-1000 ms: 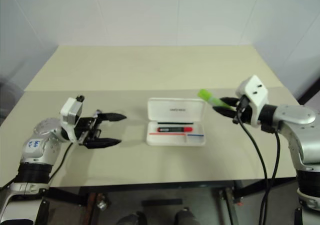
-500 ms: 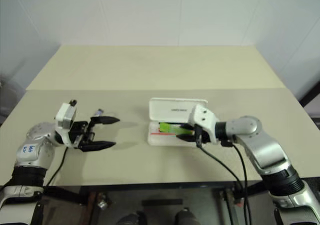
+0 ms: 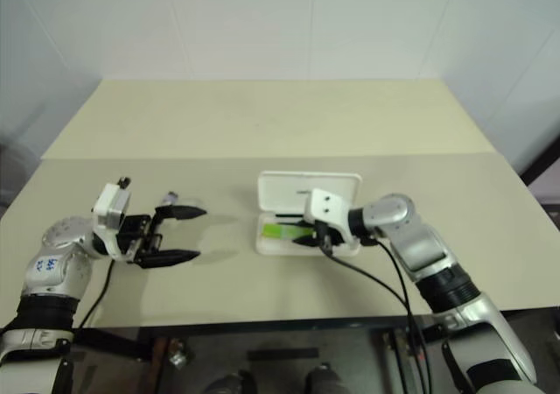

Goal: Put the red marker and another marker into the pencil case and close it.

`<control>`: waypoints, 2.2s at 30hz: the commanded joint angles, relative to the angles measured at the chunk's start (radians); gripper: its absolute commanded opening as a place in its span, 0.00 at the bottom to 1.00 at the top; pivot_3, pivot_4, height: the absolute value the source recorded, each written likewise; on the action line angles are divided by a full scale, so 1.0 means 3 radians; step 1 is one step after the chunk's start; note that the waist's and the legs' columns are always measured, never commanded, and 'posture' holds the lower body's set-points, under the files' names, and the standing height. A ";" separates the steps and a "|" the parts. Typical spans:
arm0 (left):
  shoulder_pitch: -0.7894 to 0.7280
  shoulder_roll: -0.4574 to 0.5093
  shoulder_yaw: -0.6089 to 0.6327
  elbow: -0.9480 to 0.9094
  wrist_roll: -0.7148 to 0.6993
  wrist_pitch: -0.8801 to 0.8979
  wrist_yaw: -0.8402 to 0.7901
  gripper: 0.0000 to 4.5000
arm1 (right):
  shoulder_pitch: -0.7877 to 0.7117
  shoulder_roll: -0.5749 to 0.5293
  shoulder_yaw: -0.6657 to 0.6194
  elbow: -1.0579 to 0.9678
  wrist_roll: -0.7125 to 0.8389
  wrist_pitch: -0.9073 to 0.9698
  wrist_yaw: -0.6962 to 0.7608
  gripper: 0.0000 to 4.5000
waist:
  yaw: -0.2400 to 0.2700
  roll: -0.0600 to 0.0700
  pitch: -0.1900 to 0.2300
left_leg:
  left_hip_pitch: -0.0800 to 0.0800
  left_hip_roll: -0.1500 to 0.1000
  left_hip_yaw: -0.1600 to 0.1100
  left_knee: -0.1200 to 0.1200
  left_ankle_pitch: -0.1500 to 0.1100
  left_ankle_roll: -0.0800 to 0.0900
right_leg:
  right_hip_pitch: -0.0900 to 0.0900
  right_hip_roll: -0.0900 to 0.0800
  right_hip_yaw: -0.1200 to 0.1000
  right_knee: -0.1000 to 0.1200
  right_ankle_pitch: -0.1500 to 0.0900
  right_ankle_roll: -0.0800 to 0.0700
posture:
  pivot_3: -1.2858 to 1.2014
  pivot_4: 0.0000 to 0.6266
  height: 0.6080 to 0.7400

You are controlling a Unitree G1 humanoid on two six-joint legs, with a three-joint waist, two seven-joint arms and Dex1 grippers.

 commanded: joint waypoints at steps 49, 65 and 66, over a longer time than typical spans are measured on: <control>0.0370 -0.0044 0.0382 -0.0876 -0.0030 0.0057 0.1045 1.00 | 0.0035 0.0084 -0.0321 0.0052 -0.0108 -0.0111 -0.0113 0.99 | -0.0001 0.0000 0.0000 | 0.0001 0.0000 -0.0001 0.0000 0.0000 0.0000 | 0.0001 -0.0001 0.0000 0.0003 0.0000 0.0000 | 0.52 0.24 1.00; 0.0391 -0.0442 0.0593 -0.1286 0.0459 0.1147 0.3747 1.00 | 0.0491 -0.0269 -0.0949 -0.0750 0.0731 0.0290 0.0191 0.99 | 0.0012 -0.0005 -0.0001 | 0.0005 -0.0001 -0.0007 -0.0002 -0.0004 0.0007 | 0.0007 -0.0001 -0.0004 0.0003 0.0001 0.0002 | 0.52 0.24 1.00; 0.0352 -0.0444 0.0585 -0.1237 0.0500 0.1167 0.3808 1.00 | 0.0515 -0.0285 -0.0973 -0.0768 0.0772 0.0296 0.0206 0.99 | 0.0011 -0.0005 -0.0001 | 0.0006 -0.0001 -0.0006 -0.0002 -0.0004 0.0007 | 0.0008 -0.0001 -0.0004 0.0003 0.0001 0.0002 | 0.52 0.24 1.00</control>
